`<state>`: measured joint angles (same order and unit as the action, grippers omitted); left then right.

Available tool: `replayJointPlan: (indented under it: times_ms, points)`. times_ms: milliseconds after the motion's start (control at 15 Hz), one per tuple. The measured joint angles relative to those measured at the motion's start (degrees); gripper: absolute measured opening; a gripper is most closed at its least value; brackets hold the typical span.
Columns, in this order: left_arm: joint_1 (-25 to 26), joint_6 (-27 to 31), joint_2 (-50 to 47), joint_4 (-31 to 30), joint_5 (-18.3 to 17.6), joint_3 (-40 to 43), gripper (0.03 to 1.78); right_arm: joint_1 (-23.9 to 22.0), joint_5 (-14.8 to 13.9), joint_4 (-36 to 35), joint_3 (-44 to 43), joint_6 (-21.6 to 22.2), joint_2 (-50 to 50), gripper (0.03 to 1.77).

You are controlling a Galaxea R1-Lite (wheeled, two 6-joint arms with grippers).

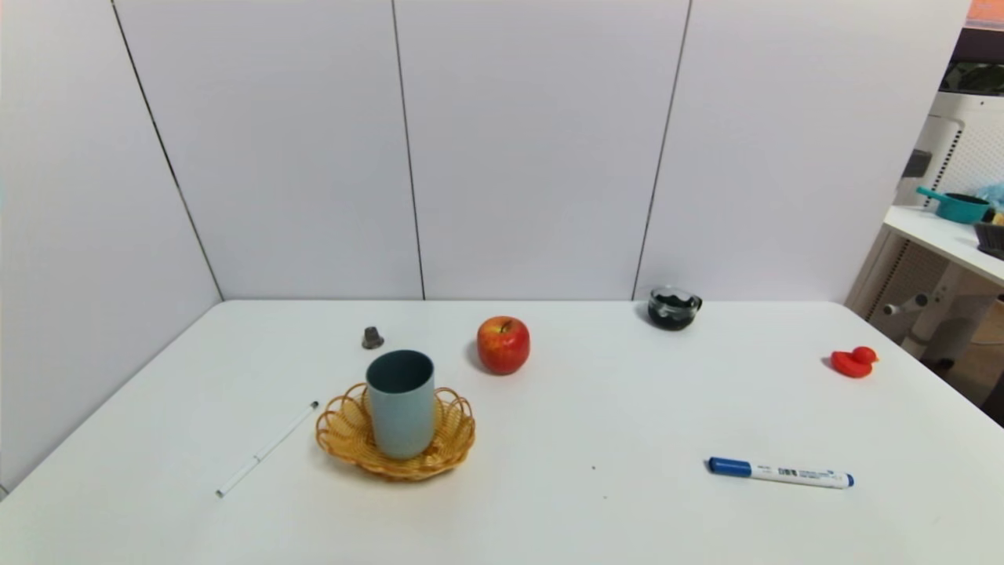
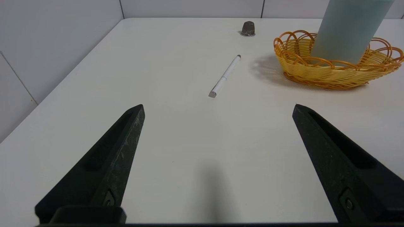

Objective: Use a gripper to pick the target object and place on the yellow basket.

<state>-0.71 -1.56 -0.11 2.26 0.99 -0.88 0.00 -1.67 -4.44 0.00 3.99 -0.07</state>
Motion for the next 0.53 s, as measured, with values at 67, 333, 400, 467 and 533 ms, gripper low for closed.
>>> replayJointPlan:
  times_ms: [67,333,400,467,533]
  points:
    - [0.0,0.0,0.0,0.0,-0.02,0.0,1.69,0.0,0.05,0.0,0.0,-0.02,0.0,1.7]
    - [0.0,0.0,0.0,0.0,0.0,0.0,1.69,0.0,0.0,0.0,0.0,0.02,0.0,1.7]
    - [0.0,0.02,0.0,0.0,0.0,0.0,1.69,0.0,0.02,0.0,0.0,0.0,0.0,1.7]
    - [0.0,0.02,0.0,0.0,0.02,0.0,1.69,0.0,0.02,0.0,0.0,0.0,0.0,1.7]
    - [0.0,0.02,0.0,0.0,-0.02,0.0,1.69,0.0,0.0,-0.02,0.0,0.0,0.0,1.7]
